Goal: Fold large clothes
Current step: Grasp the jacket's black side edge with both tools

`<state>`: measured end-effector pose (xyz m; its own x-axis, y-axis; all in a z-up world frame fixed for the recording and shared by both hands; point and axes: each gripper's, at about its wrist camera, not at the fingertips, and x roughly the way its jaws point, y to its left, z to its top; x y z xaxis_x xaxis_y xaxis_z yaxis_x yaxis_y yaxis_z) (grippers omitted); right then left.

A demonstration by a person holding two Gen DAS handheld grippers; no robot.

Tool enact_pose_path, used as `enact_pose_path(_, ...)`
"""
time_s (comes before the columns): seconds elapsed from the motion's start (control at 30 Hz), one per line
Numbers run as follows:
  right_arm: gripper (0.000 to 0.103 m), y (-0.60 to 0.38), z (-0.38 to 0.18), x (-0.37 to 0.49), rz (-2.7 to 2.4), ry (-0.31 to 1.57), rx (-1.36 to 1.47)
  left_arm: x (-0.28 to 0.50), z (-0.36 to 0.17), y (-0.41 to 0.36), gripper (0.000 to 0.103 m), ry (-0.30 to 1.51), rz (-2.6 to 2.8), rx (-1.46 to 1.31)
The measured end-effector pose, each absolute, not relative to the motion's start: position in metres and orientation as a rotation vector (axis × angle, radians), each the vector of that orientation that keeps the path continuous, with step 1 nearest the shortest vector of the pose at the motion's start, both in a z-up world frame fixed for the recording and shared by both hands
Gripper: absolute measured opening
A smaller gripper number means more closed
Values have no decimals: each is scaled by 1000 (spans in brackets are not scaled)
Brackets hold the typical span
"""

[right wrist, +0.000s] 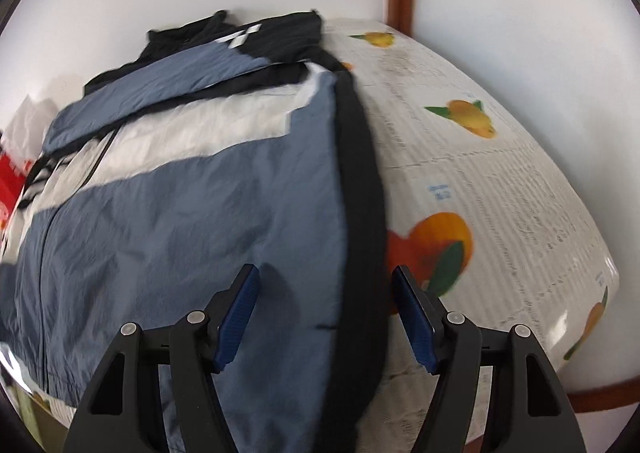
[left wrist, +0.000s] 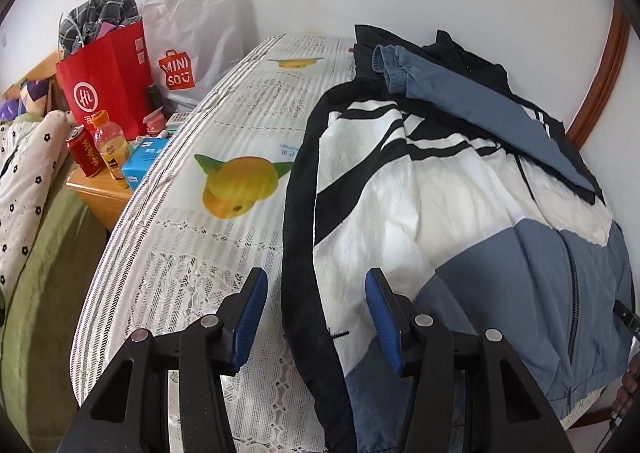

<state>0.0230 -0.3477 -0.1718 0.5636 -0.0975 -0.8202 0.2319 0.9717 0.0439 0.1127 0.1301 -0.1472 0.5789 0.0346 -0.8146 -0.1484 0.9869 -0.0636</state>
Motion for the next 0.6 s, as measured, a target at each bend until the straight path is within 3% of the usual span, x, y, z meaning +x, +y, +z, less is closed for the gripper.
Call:
enact_pose_path(0.13, 64, -339, -173, 27, -211, 942, 130, 115, -156, 127, 48, 957, 112, -129)
enact_pose_path(0.27, 47, -334, -170, 30, -187, 943, 113, 115, -158, 118, 46, 953, 106, -77)
enact_pose_path(0.37, 20, -330, -169, 31, -167, 942, 119, 113, -158, 112, 35, 948, 101, -50)
enact_pose_path(0.43, 11, -328, -169, 31, -160, 941, 115, 110, -158, 109, 17, 940, 104, -31)
enact_pose_path(0.53, 5, -331, -167, 29, -140, 936, 130, 104, -153, 107, 7, 926, 121, -9)
enact_pose_path(0.6, 4, -335, -161, 25, -140, 918, 132, 98, -147, 109, 6, 910, 119, -20)
